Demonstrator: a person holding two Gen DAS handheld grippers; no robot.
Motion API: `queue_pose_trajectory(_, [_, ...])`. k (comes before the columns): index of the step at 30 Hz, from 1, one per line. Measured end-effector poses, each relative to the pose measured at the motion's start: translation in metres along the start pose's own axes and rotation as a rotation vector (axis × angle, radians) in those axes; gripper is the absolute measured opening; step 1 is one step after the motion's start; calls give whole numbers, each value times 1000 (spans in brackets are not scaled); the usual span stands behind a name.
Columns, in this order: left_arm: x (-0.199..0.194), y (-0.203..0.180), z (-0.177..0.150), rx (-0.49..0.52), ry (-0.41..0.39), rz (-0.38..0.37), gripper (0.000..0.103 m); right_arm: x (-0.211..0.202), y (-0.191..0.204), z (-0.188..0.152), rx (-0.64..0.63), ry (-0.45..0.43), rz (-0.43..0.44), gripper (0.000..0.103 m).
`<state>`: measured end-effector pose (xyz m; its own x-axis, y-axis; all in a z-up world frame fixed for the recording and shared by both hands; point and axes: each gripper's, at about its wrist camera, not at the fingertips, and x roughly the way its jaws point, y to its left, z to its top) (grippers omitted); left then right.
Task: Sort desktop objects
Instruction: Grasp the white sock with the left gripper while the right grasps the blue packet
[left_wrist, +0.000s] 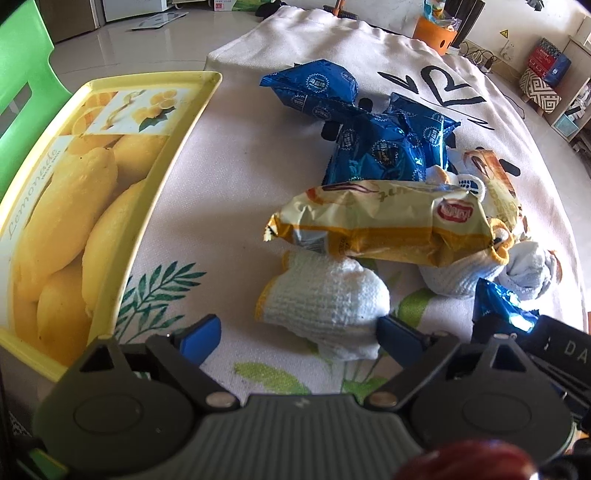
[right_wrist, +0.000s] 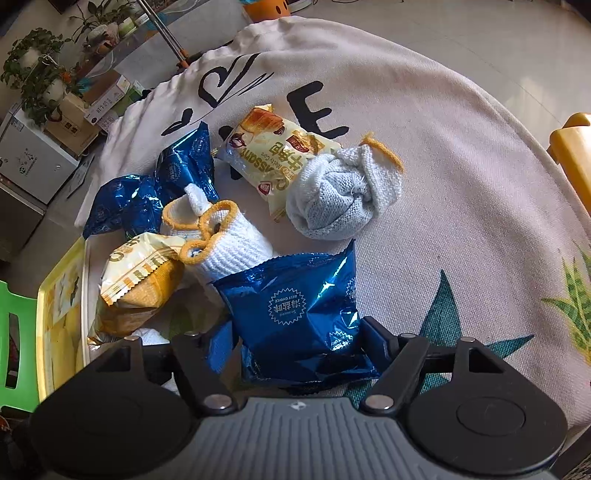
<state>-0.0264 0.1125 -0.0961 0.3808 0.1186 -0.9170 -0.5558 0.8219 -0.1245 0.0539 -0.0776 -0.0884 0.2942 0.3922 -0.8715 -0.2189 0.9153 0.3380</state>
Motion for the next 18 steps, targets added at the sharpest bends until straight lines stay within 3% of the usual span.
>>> queue_pose_trajectory(3, [-4, 2, -1, -1, 3, 3, 92, -5, 4, -1, -18, 14, -1, 72])
queue_pose_trajectory(8, [-3, 4, -2, 1, 1, -16, 94, -2, -1, -4, -13, 22, -89, 74])
queue_pose_trajectory(13, [5, -1, -1, 2, -5, -46, 99, 4, -5, -3, 8, 36, -91, 75])
queue_pose_trajectory(18, [13, -5, 1, 4, -23, -29, 102, 9, -5, -5, 6, 45, -99, 77])
